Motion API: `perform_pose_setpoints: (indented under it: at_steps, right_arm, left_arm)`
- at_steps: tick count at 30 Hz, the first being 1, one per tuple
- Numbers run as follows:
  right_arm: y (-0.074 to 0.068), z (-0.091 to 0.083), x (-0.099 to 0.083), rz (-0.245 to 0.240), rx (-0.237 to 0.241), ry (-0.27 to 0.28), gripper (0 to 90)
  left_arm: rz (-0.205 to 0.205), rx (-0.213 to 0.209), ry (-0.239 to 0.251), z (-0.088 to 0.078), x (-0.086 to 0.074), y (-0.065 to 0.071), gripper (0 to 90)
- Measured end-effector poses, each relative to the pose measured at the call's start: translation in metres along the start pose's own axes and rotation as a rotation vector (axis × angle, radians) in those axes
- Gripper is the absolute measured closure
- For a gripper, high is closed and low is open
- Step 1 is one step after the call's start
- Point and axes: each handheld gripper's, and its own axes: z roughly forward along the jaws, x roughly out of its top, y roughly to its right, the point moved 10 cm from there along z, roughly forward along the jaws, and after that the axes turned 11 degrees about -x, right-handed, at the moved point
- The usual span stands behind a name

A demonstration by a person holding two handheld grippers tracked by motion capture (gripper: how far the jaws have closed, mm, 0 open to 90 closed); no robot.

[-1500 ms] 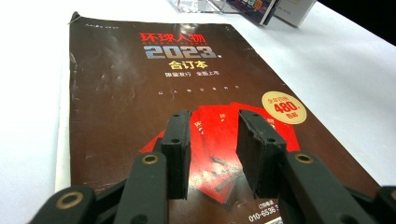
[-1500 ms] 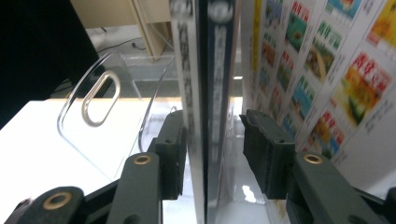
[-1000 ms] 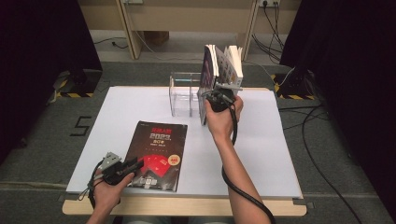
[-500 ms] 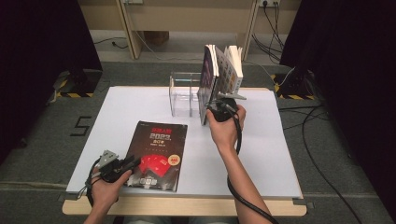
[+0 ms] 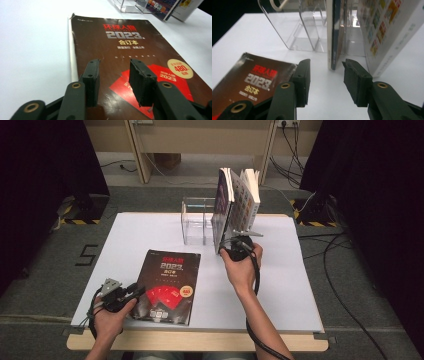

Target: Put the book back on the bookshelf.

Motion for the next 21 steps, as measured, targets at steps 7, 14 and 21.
perform_pose_setpoints:
  at_steps: [7, 14, 21]
  right_arm:
    - [0.012, 0.005, -0.025, -0.013, -0.015, -0.048, 57.3]
    - [0.025, 0.006, -0.047, -0.028, -0.038, -0.07, 57.3]
    - [0.029, 0.009, -0.068, -0.034, -0.036, -0.106, 57.1]
  left_arm:
    - [-0.021, 0.025, -0.008, -0.002, -0.002, -0.008, 57.0]
    - [-0.034, 0.027, -0.011, -0.001, -0.003, -0.011, 54.4]
    - [-0.05, 0.04, -0.075, 0.008, 0.0, -0.021, 52.9]
